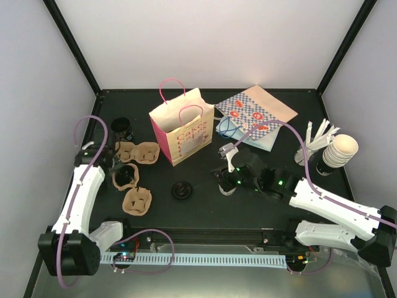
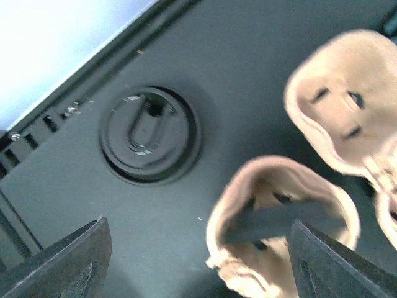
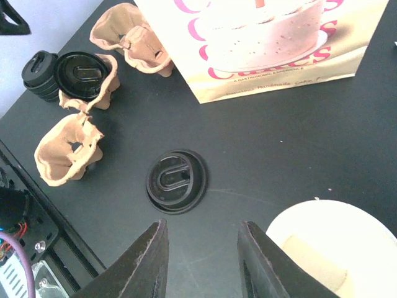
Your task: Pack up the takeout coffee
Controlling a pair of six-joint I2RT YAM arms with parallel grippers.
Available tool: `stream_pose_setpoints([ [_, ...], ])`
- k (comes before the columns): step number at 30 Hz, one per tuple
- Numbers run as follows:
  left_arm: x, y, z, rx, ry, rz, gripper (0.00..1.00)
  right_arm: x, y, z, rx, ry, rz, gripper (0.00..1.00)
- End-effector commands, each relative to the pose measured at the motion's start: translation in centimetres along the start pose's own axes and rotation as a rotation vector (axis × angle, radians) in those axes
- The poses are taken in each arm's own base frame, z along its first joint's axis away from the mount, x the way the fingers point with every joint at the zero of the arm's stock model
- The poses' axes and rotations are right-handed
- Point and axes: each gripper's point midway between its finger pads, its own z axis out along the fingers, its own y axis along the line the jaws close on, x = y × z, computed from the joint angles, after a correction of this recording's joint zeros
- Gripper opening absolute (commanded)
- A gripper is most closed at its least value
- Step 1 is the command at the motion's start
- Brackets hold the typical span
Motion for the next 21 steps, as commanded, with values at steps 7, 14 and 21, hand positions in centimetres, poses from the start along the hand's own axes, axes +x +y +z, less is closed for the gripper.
stream_pose_setpoints([
  [7,-1.7,-1.6,-0.4,0.179,0.032,0.037,0.86,-0.1,-0.9,-2.0,0.049,-0.007,-0.061,0.35],
  [14,1.0,-4.7,0.4,0.349,0.138,0.156,0.92,-0.3,-0.4,-1.9,0.027,-0.006,-0.044,0.35],
  [21,1.0,-5.4,1.1,0.367,0.132,0.2,0.98,-0.1,0.0,-1.9,0.007,0.013,-0.053,0.35],
])
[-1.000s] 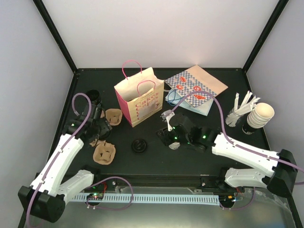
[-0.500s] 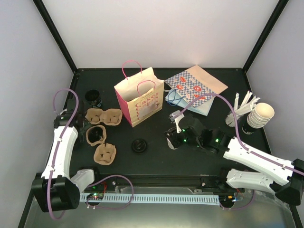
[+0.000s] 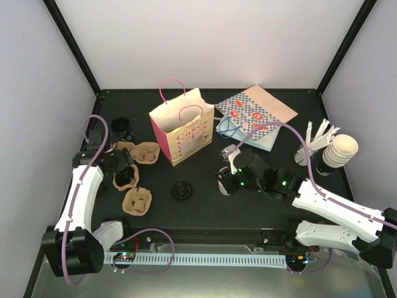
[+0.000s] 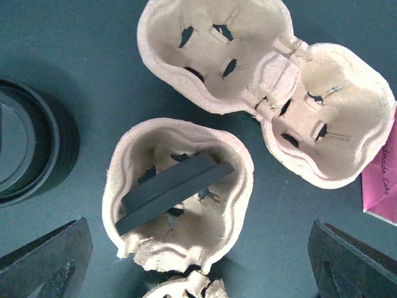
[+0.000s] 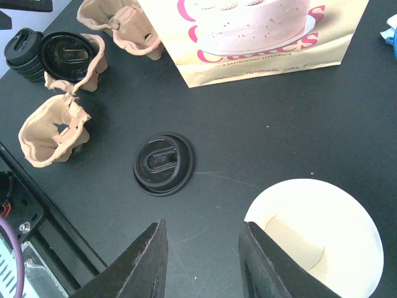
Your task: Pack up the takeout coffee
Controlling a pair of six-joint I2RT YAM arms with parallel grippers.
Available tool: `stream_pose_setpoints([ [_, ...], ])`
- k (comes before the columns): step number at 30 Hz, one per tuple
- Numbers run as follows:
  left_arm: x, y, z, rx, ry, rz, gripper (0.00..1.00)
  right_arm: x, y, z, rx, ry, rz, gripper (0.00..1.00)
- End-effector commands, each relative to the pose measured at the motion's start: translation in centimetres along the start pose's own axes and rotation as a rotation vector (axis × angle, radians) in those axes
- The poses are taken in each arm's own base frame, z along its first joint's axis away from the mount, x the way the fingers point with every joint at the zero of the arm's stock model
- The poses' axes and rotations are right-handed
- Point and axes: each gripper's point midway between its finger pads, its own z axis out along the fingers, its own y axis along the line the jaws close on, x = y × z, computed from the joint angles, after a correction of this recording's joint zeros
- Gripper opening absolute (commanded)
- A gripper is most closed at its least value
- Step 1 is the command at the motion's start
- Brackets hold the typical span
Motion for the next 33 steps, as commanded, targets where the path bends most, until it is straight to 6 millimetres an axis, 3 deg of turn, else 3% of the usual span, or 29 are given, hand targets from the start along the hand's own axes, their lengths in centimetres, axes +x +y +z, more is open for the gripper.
stream_pose_setpoints([
  [1,-0.4,-0.9,1.0,0.036,0.012,0.053,0.98,-1.3,0.8,-0.9,-0.03,-0.033,-0.009,0.35],
  [11,0.8,-1.1,4.2,-0.014,0.21,0.096,0.97,-1.2,1.1,-0.7,-0.039,-0.02,-0.038,0.36],
  [17,1.4,-3.8,0.3,0.135,0.125,0.149,0.99,-0.4,2.2,1.7,-0.059,0.096,-0.1,0.4],
  [21,3.4,-7.2,-2.5,0.33,0.112,0.223,0.99,-1.0,3.0,2.9,-0.056,0.123,-0.128,0.46],
  [26,5.6,-9.0,-5.0,0.456,0.077,0.266,0.99,-1.0,4.0,5.1,-0.006,0.175,-0.184,0.5],
  [30,8.0,-10.0,-5.2,0.529,0.088,0.279,0.99,-1.4,4.2,5.9,0.022,0.177,-0.169,0.5],
  [33,9.5,-10.3,-4.3,0.526,0.101,0.28,0.99,-2.4,3.7,5.1,0.047,0.12,-0.143,0.5],
])
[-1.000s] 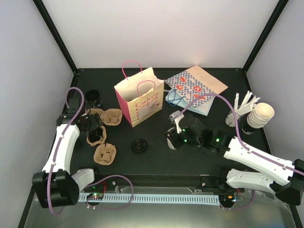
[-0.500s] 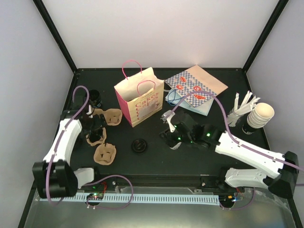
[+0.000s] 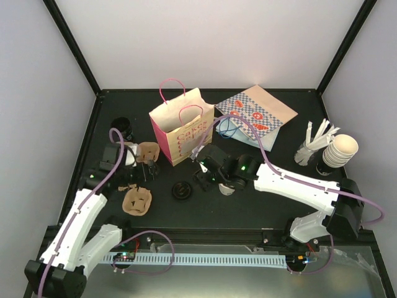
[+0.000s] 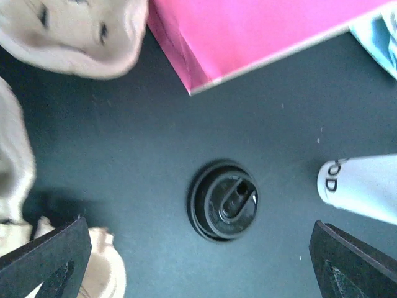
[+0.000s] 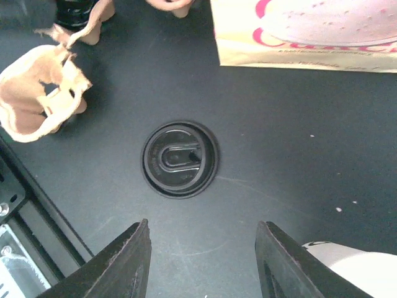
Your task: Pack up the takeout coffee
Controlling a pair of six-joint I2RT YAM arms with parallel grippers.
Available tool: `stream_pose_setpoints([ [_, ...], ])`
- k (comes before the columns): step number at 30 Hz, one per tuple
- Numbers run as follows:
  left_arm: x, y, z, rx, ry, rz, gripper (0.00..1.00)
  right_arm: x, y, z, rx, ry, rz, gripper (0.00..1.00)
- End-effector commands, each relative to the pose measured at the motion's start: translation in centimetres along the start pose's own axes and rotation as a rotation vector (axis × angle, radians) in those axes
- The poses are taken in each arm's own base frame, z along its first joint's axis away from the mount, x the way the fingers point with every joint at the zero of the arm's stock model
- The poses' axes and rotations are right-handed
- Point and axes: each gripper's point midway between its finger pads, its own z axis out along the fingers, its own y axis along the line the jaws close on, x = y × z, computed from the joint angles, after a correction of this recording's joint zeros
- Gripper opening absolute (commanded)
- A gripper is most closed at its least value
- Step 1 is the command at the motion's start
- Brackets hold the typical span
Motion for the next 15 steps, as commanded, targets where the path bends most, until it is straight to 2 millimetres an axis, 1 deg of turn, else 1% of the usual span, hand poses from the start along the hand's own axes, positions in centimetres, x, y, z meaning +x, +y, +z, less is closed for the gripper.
stream_pose_setpoints([
  [1,1.3,-1.2,1.5,0.036,0.009,-0.023,0.99,-1.6,-1.2,-2.0,0.063,-0.097,0.036,0.5],
  [2,1.5,-1.4,1.9,0.023,0.008,-0.013,0.99,-1.6,-1.6,-2.3,0.075,-0.108,0.039,0.51],
  [3,1.8,-1.7,2.3,0.009,0.012,-0.003,0.99,-1.5,-2.0,-2.5,0.097,-0.112,0.045,0.55],
  [4,1.9,-1.8,2.8,-0.013,0.012,0.01,0.99,-1.3,-2.6,-2.7,0.124,-0.104,0.047,0.56],
  [5,3.2,-3.0,4.8,-0.083,0.043,0.063,0.99,-0.7,-4.3,-3.4,0.202,-0.088,0.057,0.56],
  [7,3.9,-3.5,6.0,-0.112,0.046,0.099,0.99,-0.6,-5.1,-4.1,0.229,-0.102,0.072,0.58],
  [8,4.3,-3.8,6.7,-0.122,0.057,0.119,0.99,-0.6,-5.5,-4.6,0.238,-0.116,0.086,0.67],
  [9,4.9,-4.1,7.3,-0.133,0.069,0.144,0.99,-0.7,-5.9,-5.1,0.248,-0.133,0.103,0.73],
  [12,6.3,-4.7,9.1,-0.178,0.117,0.25,0.99,-1.0,-6.6,-6.5,0.249,-0.184,0.137,0.84],
  [15,7.2,-4.8,10.3,-0.214,0.161,0.319,0.99,-0.9,-7.0,-7.2,0.25,-0.201,0.153,0.95],
])
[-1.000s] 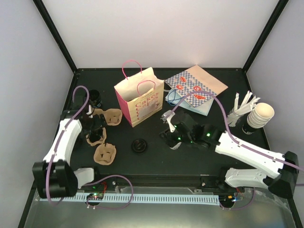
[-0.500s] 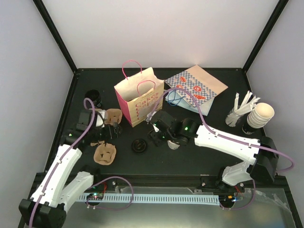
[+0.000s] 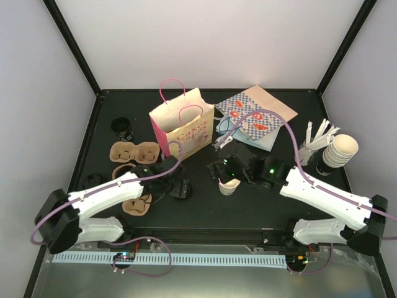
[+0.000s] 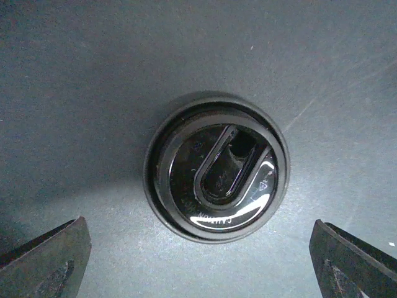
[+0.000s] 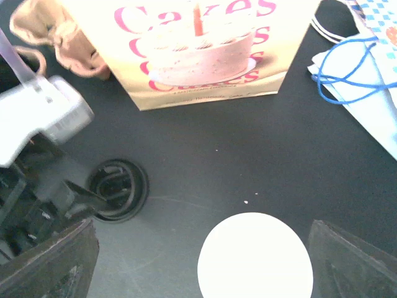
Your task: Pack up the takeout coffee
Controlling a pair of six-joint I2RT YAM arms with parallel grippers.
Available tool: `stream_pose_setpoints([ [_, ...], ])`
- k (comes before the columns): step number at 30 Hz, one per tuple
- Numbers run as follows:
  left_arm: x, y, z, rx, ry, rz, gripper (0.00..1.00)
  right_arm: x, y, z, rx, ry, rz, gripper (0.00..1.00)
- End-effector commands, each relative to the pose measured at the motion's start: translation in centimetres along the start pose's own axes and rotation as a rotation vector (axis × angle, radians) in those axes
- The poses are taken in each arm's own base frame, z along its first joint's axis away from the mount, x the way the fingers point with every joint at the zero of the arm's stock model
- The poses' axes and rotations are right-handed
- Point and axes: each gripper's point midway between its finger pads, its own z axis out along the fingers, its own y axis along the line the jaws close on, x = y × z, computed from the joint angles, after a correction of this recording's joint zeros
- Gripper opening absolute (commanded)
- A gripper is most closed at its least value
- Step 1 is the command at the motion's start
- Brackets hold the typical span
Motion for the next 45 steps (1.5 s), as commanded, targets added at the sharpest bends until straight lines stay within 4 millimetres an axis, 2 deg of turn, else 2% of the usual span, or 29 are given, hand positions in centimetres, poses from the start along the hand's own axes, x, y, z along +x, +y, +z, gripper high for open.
stream_pose_setpoints([
  [1,-1.7,-1.2,0.9,-0.044,-0.05,0.066,0.99,-0.6,-1.6,-1.2,0.045,-0.045,0.042,0.98],
  [4,-1.1,-1.6,2.5,-0.037,-0.013,0.113,0.99,-0.5,-1.8,-1.5,0.044,-0.052,0.047,1.0],
  [8,-0.8,-2.6,3.6,0.008,0.012,0.17,0.99,-0.7,-2.1,-1.9,0.048,-0.077,0.062,1.0],
  [20,-0.9,-3.7,3.2,0.082,-0.011,0.289,0.99,-1.4,-2.1,-2.2,0.05,-0.107,0.069,1.0],
  [28,-0.4,-3.2,4.0,0.059,0.014,0.301,0.99,-1.6,-2.0,-2.3,0.041,-0.116,0.071,1.0],
  [40,-0.6,-3.3,4.0,0.056,0.01,0.345,0.98,-1.4,-1.6,-1.8,0.03,-0.098,0.069,1.0],
  [45,-0.4,-2.7,4.6,0.004,0.042,0.346,0.96,-1.4,-1.6,-1.8,0.027,-0.099,0.068,1.0],
])
